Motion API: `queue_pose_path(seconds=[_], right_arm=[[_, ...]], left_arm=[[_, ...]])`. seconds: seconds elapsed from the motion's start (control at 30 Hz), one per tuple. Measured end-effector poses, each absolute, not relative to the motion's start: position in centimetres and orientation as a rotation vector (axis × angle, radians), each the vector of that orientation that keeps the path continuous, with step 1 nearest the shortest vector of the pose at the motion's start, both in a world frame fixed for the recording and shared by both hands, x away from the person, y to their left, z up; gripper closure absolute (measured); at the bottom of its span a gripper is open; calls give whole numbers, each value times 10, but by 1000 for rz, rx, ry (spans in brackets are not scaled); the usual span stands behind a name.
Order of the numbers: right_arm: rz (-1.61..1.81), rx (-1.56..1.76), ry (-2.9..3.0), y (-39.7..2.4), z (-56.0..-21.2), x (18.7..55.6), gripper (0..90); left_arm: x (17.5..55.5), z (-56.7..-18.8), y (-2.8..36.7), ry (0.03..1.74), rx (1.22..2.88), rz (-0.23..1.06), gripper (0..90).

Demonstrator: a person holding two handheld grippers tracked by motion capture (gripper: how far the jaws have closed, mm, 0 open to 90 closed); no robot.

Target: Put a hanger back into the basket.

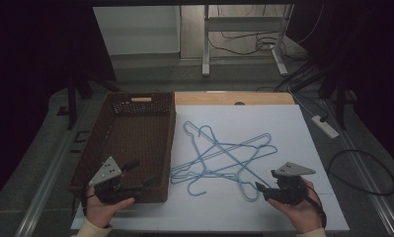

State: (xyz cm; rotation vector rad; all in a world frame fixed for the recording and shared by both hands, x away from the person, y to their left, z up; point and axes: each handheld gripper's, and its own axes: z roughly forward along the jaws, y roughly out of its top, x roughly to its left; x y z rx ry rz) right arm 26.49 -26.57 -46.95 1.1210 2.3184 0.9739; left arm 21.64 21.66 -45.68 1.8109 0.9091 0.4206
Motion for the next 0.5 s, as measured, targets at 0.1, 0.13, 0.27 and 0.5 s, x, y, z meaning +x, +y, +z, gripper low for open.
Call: queue_pose_path(seconds=[0.1, 0.13, 0.27, 0.5], right_arm=[[917, 1139, 2351, -253, -466, 262, 323], [880, 1132, 2371, -246, -465, 261, 333], [804, 1135, 2438, -230, -464, 262, 357], [685, 1157, 2517, -211, -476, 273, 402]], left_arm=[[215, -455, 215, 901, 1811, 426, 243], [215, -455, 215, 901, 1811, 426, 243], [214, -454, 215, 901, 1807, 428, 243], [214, -455, 214, 900, 1810, 431, 246]])
